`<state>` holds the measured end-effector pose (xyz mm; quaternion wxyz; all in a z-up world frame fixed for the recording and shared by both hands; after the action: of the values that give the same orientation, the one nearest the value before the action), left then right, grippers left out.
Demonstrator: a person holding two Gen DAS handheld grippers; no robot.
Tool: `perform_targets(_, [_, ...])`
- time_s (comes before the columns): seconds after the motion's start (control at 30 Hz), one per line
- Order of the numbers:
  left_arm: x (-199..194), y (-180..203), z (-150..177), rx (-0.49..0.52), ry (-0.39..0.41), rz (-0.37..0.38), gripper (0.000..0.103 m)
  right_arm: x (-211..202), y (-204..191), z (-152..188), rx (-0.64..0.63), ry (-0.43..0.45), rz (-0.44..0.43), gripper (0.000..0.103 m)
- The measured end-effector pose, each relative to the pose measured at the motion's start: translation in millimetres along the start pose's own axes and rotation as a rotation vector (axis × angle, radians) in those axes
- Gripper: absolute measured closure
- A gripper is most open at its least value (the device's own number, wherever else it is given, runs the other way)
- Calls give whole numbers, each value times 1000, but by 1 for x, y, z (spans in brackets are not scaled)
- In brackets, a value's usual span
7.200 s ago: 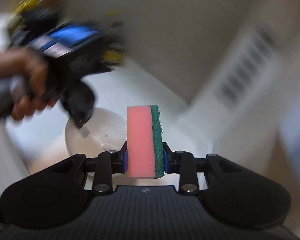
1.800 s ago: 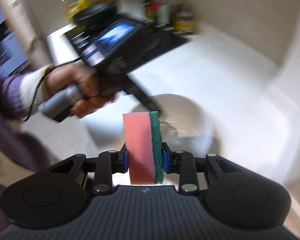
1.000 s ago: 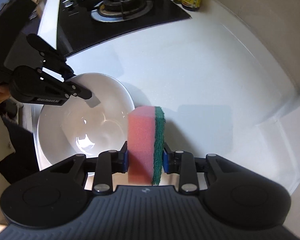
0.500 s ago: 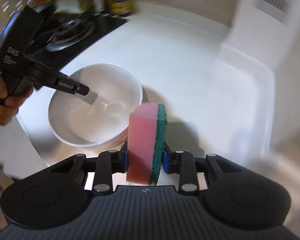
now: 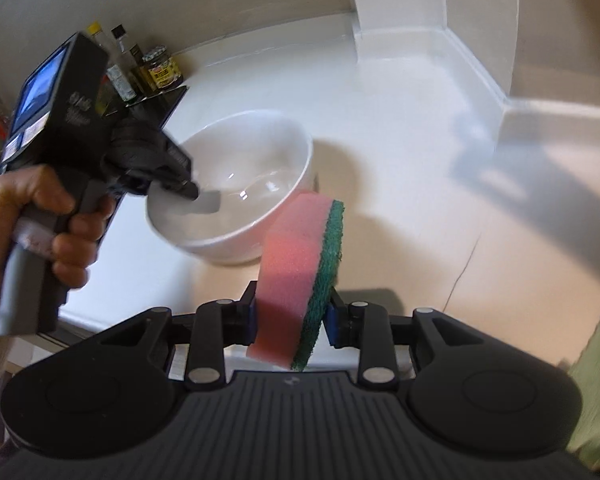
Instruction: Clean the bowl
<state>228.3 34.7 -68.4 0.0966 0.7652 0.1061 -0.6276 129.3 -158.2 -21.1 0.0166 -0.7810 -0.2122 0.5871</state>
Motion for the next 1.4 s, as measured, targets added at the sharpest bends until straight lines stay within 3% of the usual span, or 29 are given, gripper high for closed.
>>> perform_targets(0.23, [-3, -4, 3, -6, -18, 31, 91, -12, -1, 15, 6, -33, -94, 76])
perform_targets(0.27, [-3, -5, 3, -7, -22, 39, 91, -16, 5, 14, 12, -27, -91, 76])
perform_targets(0.37, [-4, -5, 5, -4, -25, 42, 92, -31, 27, -6, -3, 40, 21, 76])
perform_targets(0.53, [-5, -3, 8, -1, -17, 39, 92, -19, 42, -67, -195, 125, 153, 76])
perform_targets(0.63, [-5, -3, 9, -2, -11, 39, 92, 8, 38, -99, -363, 101, 129, 76])
perform_targets(0.77, [-6, -4, 9, -13, -5, 48, 93, 23, 31, -107, -534, 89, 148, 76])
perform_targets(0.93, [-7, -1, 9, -15, -1, 53, 90, 17, 27, -77, -447, 89, 162, 76])
perform_targets(1.1, [-6, 0, 10, -20, 10, 46, 88, 5, 19, -24, -217, 113, 159, 76])
perform_targets(1.2, [-7, -1, 9, -25, 10, 46, 88, -1, 14, -2, -105, 114, 127, 76])
perform_targets(1.4, [-8, -5, 8, -48, 4, 75, 89, -24, 16, 27, -23, 131, 45, 76])
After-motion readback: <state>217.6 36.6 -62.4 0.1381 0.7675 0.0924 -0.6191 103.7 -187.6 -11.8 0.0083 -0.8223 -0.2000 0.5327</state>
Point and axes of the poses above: each gripper's, at about its wrist camera, not at the fingertips, and x roughly the way its jaws point, y to its right, z to its underside, the point moved 3 cm from there along x, roughly the way its jaws point, and after that the axes turned 15 degrees about -y, right-handed, at the moved point
